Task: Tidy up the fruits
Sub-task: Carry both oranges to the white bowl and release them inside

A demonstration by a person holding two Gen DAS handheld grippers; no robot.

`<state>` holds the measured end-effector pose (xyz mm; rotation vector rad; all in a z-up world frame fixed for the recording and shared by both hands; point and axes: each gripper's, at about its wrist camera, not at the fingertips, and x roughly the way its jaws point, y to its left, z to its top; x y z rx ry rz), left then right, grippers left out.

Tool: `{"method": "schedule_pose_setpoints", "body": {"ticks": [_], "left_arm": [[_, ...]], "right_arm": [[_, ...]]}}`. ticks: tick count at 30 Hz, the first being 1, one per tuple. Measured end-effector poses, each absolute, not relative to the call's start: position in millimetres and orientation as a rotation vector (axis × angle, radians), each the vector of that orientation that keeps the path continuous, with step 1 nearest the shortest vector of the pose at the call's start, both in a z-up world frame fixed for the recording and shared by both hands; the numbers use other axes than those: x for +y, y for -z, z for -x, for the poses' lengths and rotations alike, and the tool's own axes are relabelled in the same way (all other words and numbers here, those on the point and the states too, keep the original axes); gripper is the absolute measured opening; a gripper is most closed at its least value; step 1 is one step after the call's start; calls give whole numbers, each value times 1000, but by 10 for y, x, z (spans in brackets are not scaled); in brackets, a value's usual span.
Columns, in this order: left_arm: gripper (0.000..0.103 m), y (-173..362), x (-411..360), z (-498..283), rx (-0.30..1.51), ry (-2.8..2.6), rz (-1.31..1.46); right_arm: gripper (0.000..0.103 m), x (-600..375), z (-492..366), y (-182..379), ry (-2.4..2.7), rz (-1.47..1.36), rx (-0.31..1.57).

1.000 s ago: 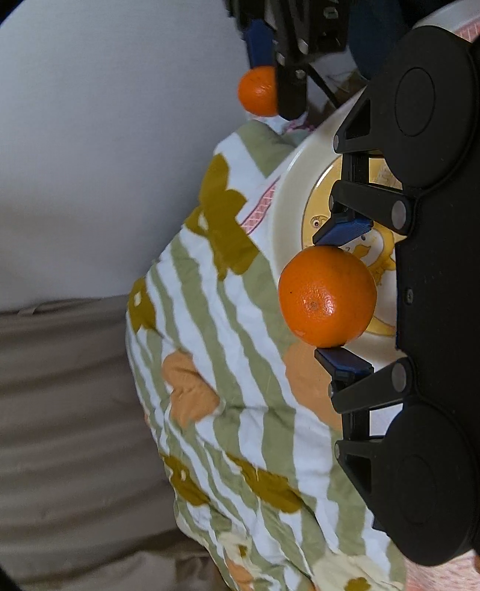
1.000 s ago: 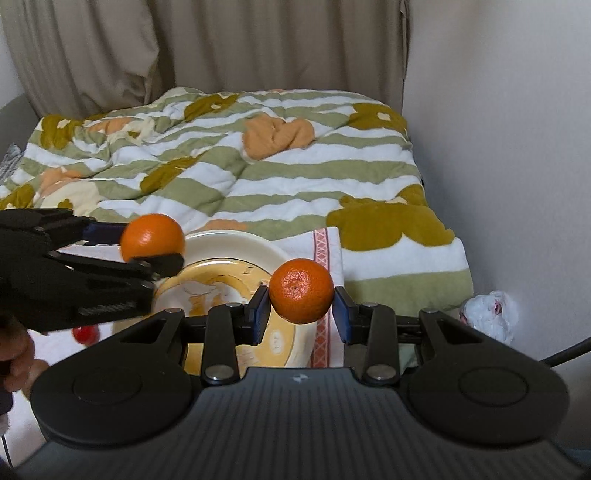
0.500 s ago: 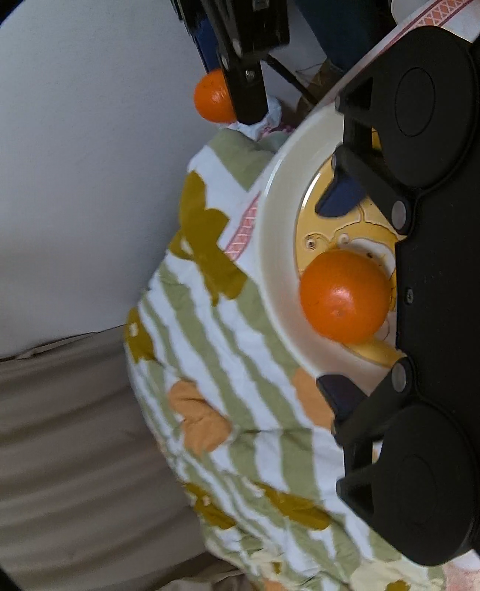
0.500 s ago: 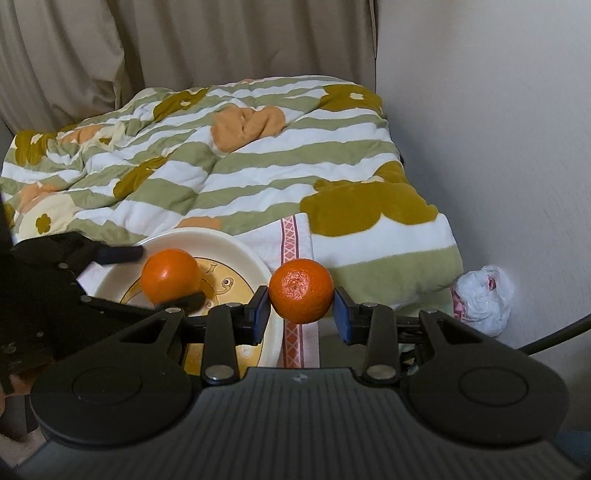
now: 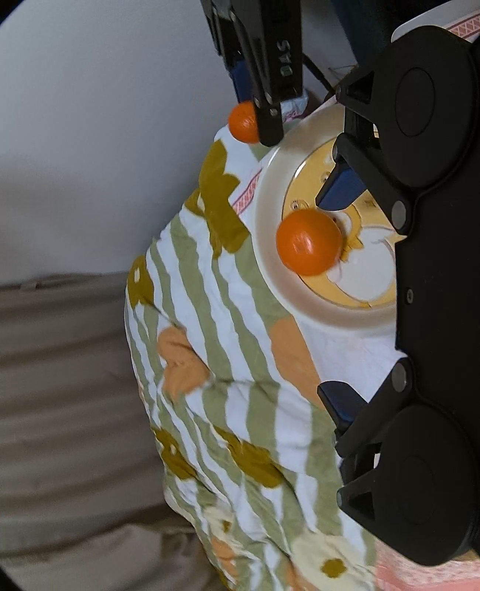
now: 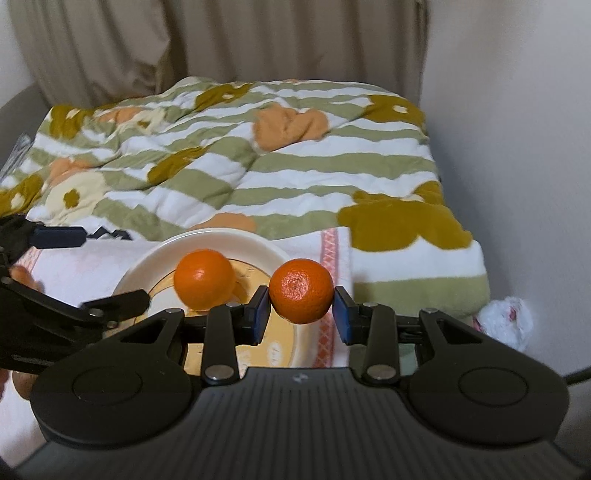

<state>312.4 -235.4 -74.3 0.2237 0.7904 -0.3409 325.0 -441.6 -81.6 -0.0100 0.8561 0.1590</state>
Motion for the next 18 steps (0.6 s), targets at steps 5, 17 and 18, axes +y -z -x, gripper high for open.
{"method": "schedule_pose_setpoints", "body": {"ticks": [5,17,18], "left_arm": [[101,714,-2189,-3009,798,298,-191],[101,700,-1936,-2830,814,236,-138],[101,698,-1931,-2821,814,233,-137]], "right_arm": [[52,-4209,-3332,982,-216,76,884],[57,-3942,-3427,1318,-262,177,916],[60,-3940,-3418,1313,-264,180,910]]}}
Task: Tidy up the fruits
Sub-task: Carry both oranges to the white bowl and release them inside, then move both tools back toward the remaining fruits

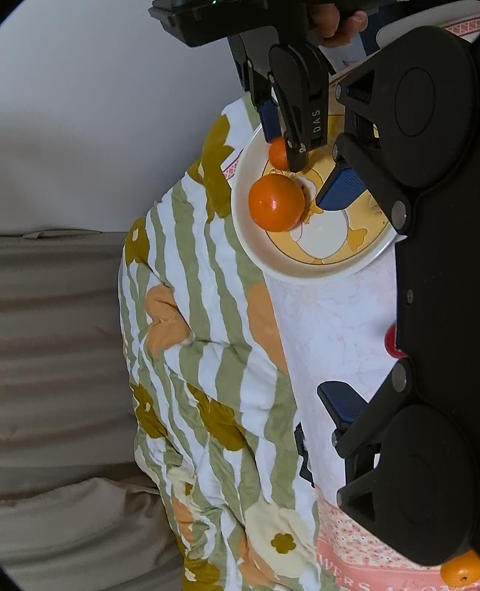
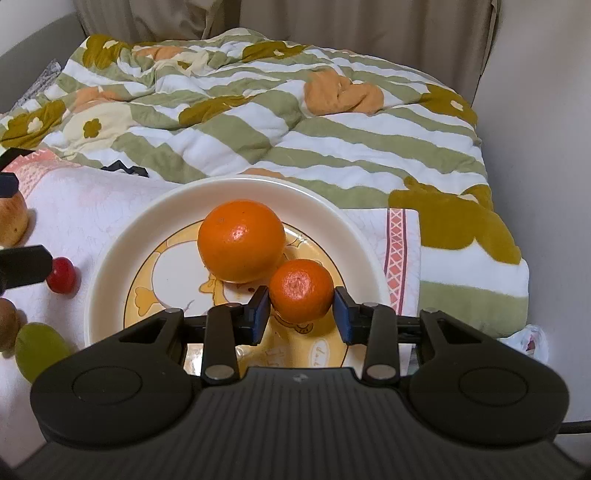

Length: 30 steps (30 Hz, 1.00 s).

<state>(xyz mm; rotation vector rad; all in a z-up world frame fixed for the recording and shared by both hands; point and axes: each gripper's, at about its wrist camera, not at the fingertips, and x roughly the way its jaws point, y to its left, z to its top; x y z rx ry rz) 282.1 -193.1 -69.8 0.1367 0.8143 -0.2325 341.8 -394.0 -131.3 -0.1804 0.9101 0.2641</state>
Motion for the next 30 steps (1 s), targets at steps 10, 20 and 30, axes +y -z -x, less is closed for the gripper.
{"method": "schedule_pose_setpoints", "body": {"ticks": [10,20,30], "left_arm": [[101,601,-1887,-2673,802,213,-97],[101,309,-1852,-2299,728,174,-76],[101,66,-1680,-1613,646,81,-38]], "right_arm": [[98,-3978,-3215,1073,-259,156,858],[98,-4098,-2753,626,-237,79,812],[103,-4020,-2103,169,-266,71,719]]}}
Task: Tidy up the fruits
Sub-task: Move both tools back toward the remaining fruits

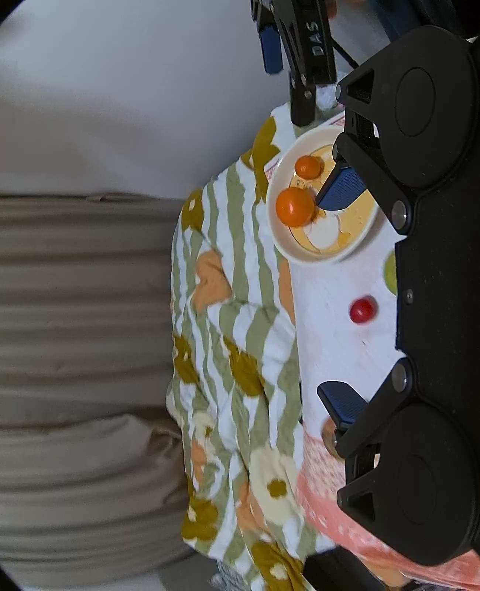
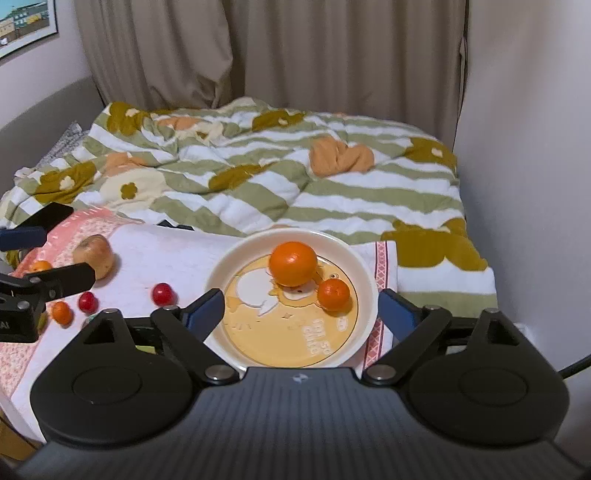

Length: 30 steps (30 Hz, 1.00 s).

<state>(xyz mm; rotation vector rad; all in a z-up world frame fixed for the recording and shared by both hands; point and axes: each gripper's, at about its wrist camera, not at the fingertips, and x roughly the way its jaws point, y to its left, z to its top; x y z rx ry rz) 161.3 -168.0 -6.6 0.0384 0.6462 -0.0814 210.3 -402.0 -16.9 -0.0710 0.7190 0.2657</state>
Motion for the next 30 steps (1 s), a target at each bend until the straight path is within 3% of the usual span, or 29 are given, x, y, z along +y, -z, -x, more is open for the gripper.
{"method": "schedule_pose_setpoints", "body": {"ticks": [16,30], "left_arm": [[101,34,-770,-677,607,-92,31],[101,314,155,-605,627,-10,-49]], "right_arm": [[103,-3355,-1326,15,-343,71,679],[103,-2355,-1003,315,-245,6,724]]}}
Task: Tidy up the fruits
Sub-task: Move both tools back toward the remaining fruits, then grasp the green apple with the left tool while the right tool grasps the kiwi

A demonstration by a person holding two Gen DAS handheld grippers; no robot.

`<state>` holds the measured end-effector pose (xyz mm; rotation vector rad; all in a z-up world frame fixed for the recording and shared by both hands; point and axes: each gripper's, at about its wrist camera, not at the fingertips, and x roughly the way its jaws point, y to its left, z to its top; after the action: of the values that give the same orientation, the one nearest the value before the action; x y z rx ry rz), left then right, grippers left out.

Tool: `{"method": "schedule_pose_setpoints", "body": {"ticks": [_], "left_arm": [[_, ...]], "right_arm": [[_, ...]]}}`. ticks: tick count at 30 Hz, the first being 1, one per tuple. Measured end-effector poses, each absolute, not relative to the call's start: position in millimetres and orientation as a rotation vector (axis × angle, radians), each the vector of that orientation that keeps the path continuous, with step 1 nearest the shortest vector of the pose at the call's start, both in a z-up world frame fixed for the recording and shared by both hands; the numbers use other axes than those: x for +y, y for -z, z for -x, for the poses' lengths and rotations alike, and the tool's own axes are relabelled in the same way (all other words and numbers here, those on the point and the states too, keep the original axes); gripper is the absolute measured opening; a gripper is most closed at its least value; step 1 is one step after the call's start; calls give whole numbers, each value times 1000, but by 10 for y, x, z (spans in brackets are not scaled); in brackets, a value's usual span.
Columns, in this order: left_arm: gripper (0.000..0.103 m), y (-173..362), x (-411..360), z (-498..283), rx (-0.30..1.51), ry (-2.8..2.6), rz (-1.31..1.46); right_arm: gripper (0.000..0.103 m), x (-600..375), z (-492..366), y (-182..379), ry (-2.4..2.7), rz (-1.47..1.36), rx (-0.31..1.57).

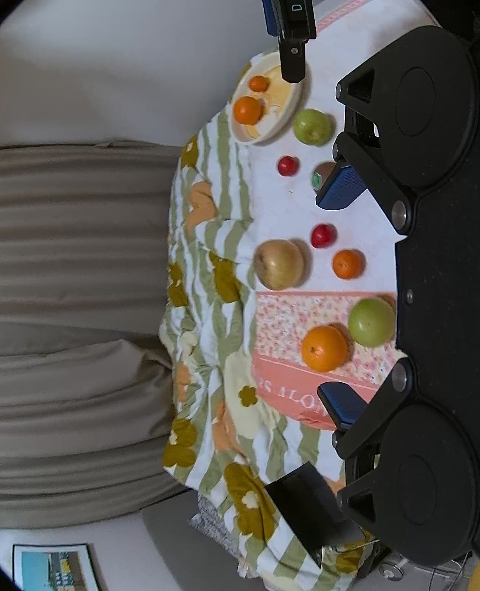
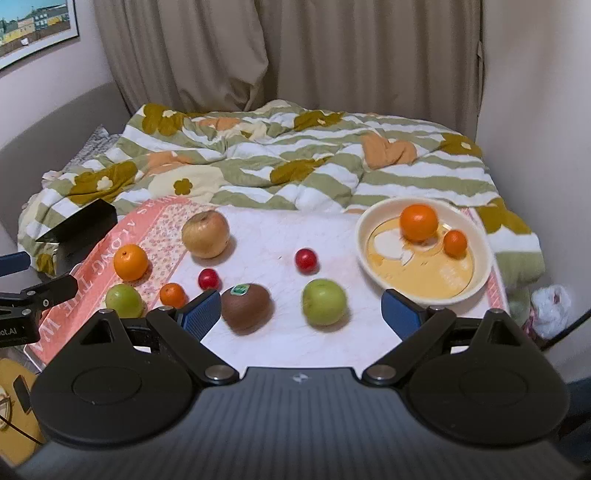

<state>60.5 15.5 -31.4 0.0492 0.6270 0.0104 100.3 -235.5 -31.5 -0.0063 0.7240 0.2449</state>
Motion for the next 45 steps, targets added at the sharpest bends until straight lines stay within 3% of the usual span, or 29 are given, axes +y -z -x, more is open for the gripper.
{"method": "schedule_pose_setpoints", "body": {"ticks": [14,21,23,26,29,45], "left_arm": [[98,1031,679,-1030,727,136,-74],[81,1291,696,-1230,793,179,-69],[80,1327,701,-1269,805,181,-63],[67,1366,707,-1313,821,188,-54],[60,1400,712,-1354,841,198,-44],[59,1378,737,-1344,850,181,-18]], "right_arm": [[103,-1649,-1209,1069,-116,-50,762],[103,-1501,-1409,1298,-100,-47,784],[103,-1471,-1478,1347,-104,-38,793],[103,-1432,-1561,1414,-110,-24,810],[103,-1399,-1632,1465,-114,-20,825],[103,-1300,-1897,1605,-157,40,840]]}}
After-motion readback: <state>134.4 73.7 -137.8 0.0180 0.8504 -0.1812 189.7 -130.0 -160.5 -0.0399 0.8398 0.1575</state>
